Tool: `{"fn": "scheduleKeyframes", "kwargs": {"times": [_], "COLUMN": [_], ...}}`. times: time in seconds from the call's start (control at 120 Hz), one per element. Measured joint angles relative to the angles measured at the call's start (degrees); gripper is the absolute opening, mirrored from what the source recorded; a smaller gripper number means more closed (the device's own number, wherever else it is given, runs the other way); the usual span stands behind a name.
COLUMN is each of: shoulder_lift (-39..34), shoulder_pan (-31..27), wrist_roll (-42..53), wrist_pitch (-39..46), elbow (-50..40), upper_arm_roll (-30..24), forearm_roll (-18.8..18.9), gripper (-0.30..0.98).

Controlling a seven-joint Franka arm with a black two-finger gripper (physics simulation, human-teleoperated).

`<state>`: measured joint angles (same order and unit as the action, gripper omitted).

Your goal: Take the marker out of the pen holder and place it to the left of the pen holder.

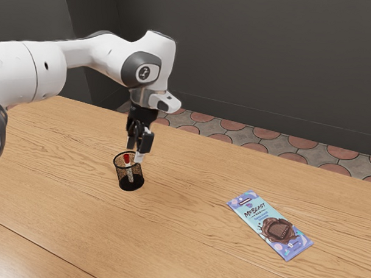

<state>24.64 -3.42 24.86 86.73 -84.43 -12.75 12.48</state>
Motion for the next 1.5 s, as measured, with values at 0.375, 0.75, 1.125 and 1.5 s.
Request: {"fn": "scheduleKeyframes", "kwargs": {"times": [0.375, 0.75, 1.125, 1.5], "shoulder_lift": [4.6, 5.6, 5.7, -4.5], "shoulder_pan": [-0.1, 0.1, 0.0, -2.2], "wrist_roll": [-1.4, -2.2, -2.4, -2.7], "wrist_pitch": [3.9, 4.6, 4.7, 4.7], "elbow": [1.4, 1.7, 1.8, 0.9], "upper_arm_roll": [6.0, 6.3, 6.3, 6.2], "forearm_roll": [0.1, 0.3, 0.5, 0.8], "gripper": [0.38, 0.19, 0.00, -0.08]}}
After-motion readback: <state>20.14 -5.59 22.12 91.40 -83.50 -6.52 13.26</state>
